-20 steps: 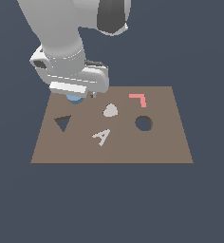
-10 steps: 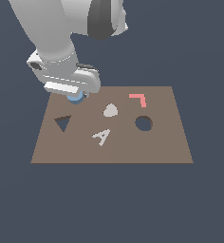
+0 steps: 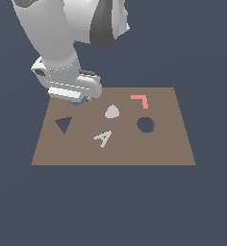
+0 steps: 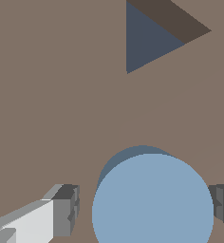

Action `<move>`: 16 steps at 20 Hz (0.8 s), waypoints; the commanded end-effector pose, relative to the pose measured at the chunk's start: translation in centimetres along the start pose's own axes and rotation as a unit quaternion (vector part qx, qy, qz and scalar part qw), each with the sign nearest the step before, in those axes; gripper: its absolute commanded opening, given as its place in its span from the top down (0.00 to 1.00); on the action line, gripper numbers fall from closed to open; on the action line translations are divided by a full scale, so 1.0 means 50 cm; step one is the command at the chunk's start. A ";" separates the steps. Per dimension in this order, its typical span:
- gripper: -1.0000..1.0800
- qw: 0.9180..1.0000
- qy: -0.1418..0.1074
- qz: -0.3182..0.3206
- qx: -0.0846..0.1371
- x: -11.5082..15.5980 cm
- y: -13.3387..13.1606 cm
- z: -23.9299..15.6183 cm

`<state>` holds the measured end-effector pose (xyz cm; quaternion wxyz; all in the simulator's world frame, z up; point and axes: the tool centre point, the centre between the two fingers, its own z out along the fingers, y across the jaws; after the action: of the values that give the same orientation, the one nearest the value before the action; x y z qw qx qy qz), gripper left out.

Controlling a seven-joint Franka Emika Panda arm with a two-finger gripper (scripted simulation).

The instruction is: Insert a designated object into the corresponding slot on a board.

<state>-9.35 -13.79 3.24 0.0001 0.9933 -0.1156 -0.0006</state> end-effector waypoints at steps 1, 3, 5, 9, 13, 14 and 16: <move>0.04 1.000 0.000 0.000 0.000 0.000 0.000 0.005; 1.00 1.000 0.000 0.000 0.000 0.000 0.000 0.005; 1.00 1.000 0.000 0.000 0.000 0.000 0.000 0.005; 1.00 1.000 0.000 0.000 0.000 0.000 0.000 0.005; 1.00 1.000 0.000 0.000 0.000 0.000 0.000 0.003; 1.00 1.000 0.000 0.000 0.000 0.000 0.001 0.003; 1.00 1.000 0.001 -0.003 0.000 0.002 0.001 0.003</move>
<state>-9.33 -13.81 3.07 -0.0001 0.9935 -0.1139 -0.0002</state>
